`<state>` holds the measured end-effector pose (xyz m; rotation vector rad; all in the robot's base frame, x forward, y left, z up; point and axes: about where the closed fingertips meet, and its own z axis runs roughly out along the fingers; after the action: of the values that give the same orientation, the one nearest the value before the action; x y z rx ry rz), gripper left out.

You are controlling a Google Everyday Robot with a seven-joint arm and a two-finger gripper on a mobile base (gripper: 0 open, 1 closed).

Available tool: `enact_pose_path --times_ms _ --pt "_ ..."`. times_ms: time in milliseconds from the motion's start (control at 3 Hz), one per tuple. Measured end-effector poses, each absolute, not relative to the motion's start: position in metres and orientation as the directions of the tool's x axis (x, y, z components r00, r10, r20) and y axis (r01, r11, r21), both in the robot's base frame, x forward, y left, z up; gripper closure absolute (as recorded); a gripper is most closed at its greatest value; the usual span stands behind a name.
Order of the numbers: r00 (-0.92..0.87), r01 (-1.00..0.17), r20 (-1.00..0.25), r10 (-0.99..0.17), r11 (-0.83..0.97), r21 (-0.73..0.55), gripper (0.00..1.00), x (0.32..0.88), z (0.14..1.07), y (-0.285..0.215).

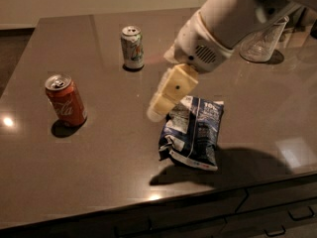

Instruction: Pick coke can

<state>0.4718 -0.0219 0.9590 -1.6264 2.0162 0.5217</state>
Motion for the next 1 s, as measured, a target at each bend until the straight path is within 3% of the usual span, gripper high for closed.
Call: enact_pose_path --times_ms 1000 --pt "-0.169 -0.969 -0.684 -0.709 0.245 -0.015 0.0 0.488 0.943 0.089"
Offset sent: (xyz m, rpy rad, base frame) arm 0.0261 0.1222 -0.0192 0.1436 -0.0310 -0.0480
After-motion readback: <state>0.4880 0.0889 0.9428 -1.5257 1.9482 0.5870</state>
